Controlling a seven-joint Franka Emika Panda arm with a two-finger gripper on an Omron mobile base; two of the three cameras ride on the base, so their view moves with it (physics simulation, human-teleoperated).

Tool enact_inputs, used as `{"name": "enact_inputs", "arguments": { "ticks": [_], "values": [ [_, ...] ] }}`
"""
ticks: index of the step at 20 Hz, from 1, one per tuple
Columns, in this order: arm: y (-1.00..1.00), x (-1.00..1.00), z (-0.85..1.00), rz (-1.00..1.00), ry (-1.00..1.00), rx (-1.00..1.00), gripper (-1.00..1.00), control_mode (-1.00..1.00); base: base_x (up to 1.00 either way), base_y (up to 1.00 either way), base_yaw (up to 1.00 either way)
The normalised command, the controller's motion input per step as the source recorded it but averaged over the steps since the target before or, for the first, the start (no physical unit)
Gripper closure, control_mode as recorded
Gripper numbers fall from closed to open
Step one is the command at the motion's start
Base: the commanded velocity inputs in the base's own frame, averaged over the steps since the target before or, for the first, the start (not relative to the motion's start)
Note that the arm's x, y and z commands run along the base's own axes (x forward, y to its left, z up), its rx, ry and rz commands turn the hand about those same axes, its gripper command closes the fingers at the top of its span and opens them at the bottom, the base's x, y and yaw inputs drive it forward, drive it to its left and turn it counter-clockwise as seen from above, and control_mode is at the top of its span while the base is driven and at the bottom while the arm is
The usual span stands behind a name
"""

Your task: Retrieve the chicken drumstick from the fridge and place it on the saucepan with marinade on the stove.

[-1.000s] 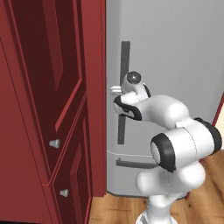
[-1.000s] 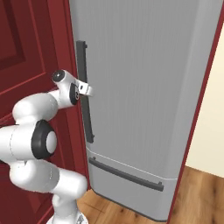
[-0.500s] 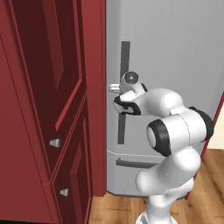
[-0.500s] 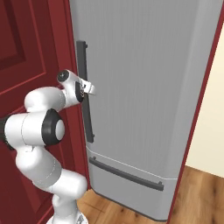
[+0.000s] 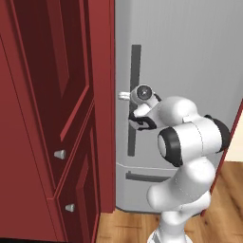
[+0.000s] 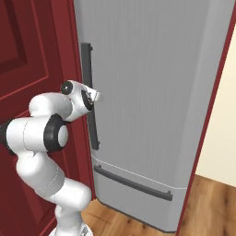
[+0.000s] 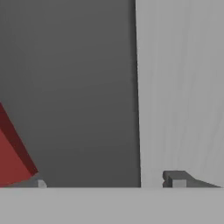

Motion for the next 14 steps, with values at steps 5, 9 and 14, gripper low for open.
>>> {"name": "enact_inputs", "arguments": {
  "ticks": [5, 9, 14],
  "values": [
    [0.07, 0.16, 0.0, 0.0, 0.08, -0.01, 1.0, -1.0, 0.0, 0.0, 0.0],
    [0.05, -0.29, 0.08, -0.11, 0.09, -0.04, 1.0, -1.0, 0.0, 0.0, 0.0],
    [0.0, -0.65, 0.32, -0.06, 0.32, -0.07, 1.0, -1.0, 0.0, 0.0, 0.0]
  ]
}}
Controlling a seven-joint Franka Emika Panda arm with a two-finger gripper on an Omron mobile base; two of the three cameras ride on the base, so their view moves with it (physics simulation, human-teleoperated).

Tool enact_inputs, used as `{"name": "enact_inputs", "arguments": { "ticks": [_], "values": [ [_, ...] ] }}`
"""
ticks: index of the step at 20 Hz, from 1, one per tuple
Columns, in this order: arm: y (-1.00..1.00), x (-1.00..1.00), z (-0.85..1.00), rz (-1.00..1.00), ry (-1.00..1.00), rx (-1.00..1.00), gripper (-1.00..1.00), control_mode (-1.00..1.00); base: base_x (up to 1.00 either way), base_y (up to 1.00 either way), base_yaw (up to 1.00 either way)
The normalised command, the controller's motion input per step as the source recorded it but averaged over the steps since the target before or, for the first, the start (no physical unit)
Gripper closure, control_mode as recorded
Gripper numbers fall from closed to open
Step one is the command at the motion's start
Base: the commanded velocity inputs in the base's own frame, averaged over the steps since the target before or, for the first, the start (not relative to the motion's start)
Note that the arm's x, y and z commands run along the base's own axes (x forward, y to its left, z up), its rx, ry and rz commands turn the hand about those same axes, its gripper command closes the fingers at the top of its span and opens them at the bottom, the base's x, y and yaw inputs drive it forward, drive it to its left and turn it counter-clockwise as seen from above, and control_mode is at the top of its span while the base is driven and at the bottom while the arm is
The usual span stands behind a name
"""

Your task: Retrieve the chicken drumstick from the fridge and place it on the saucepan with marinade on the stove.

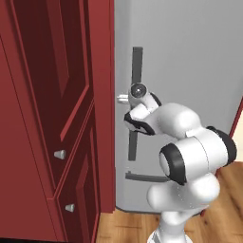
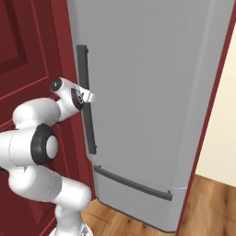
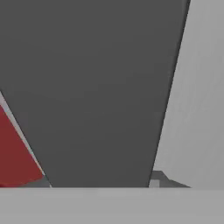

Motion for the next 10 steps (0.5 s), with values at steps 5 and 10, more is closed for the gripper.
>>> {"name": "enact_inputs", "arguments": {
  "ticks": [5, 10],
  "values": [
    [0.0, -0.68, 0.23, 0.01, 0.46, -0.07, 1.0, -1.0, 0.0, 0.0, 0.0],
    [-0.1, -0.93, -0.04, 0.11, 0.38, 0.0, 1.0, -1.0, 0.0, 0.0, 0.0]
  ]
}}
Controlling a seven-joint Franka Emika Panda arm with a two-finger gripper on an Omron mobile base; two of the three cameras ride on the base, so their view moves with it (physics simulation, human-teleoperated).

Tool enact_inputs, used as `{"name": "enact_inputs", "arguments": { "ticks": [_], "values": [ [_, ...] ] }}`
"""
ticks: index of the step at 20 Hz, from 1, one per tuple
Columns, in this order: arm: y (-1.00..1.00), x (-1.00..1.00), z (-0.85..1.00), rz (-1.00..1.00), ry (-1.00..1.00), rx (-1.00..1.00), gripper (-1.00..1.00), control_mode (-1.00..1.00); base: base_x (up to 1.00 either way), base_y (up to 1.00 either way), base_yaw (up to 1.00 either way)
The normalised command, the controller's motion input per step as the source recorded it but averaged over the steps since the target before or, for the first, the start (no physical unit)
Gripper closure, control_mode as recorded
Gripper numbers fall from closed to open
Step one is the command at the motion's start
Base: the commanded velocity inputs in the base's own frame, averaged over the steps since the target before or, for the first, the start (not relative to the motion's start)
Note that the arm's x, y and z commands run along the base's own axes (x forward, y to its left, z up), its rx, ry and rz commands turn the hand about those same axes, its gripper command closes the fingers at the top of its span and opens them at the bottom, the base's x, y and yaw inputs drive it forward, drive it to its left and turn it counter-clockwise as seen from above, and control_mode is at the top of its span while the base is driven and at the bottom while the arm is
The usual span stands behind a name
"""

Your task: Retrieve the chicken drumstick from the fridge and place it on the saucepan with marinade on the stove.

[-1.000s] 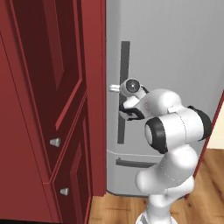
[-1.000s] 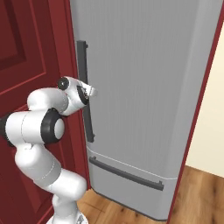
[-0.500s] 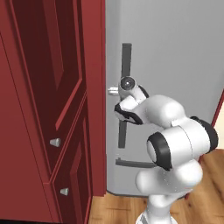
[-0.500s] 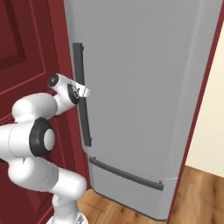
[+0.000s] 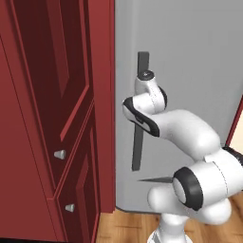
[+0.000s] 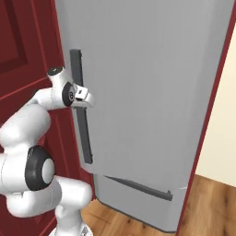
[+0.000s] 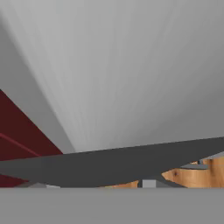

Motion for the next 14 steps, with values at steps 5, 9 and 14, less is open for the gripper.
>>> {"name": "enact_inputs", "arguments": {
  "ticks": [5, 9, 14],
  "values": [
    [-0.45, -0.95, -0.13, 0.19, -0.01, 0.03, 1.0, -1.0, 0.0, 0.0, 0.0],
    [-0.32, -0.81, -0.2, 0.29, -0.21, 0.02, 1.0, -1.0, 0.0, 0.0, 0.0],
    [-0.43, -0.56, -0.03, 0.33, -0.48, 0.16, 1.0, -1.0, 0.0, 0.0, 0.0]
  ]
}}
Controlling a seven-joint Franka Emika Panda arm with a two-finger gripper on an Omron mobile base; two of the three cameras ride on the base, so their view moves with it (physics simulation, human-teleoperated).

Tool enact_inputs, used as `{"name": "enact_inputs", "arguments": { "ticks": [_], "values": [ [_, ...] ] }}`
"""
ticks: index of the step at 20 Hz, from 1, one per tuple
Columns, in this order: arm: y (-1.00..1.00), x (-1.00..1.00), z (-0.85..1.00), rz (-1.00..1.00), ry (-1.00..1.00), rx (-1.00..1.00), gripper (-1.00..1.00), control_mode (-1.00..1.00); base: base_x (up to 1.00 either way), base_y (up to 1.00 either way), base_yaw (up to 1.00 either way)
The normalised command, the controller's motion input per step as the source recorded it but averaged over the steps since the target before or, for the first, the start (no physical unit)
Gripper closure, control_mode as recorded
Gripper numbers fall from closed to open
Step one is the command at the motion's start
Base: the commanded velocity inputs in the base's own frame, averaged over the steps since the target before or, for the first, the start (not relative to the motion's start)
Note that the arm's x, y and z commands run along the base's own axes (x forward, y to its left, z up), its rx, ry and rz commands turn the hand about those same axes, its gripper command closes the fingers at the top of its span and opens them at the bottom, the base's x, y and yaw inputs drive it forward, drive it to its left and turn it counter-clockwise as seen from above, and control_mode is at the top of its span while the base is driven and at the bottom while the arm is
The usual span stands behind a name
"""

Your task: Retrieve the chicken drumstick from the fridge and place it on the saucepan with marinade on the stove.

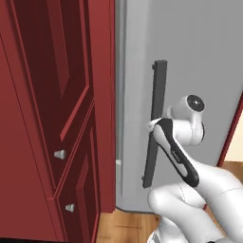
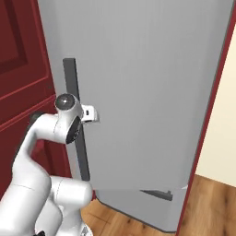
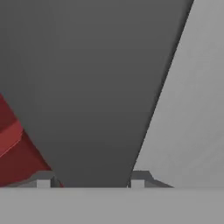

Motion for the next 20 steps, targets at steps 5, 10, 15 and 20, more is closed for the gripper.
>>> {"name": "enact_inputs", "arguments": {
  "ticks": [5, 10, 15, 20],
  "values": [
    [-0.75, -0.31, 0.14, 0.38, -0.15, 0.3, 1.0, -1.0, 0.0, 0.0, 0.0],
    [-0.54, 0.12, 0.25, 0.3, 0.11, 0.16, 1.0, -1.0, 0.0, 0.0, 0.0],
    [-0.33, 0.3, 0.0, 0.24, 0.0, 0.14, 1.0, -1.0, 0.0, 0.0, 0.0],
    [-0.11, -0.13, 0.01, 0.07, -0.07, 0.01, -1.0, -1.0, 0.0, 0.0, 0.0]
  ]
}}
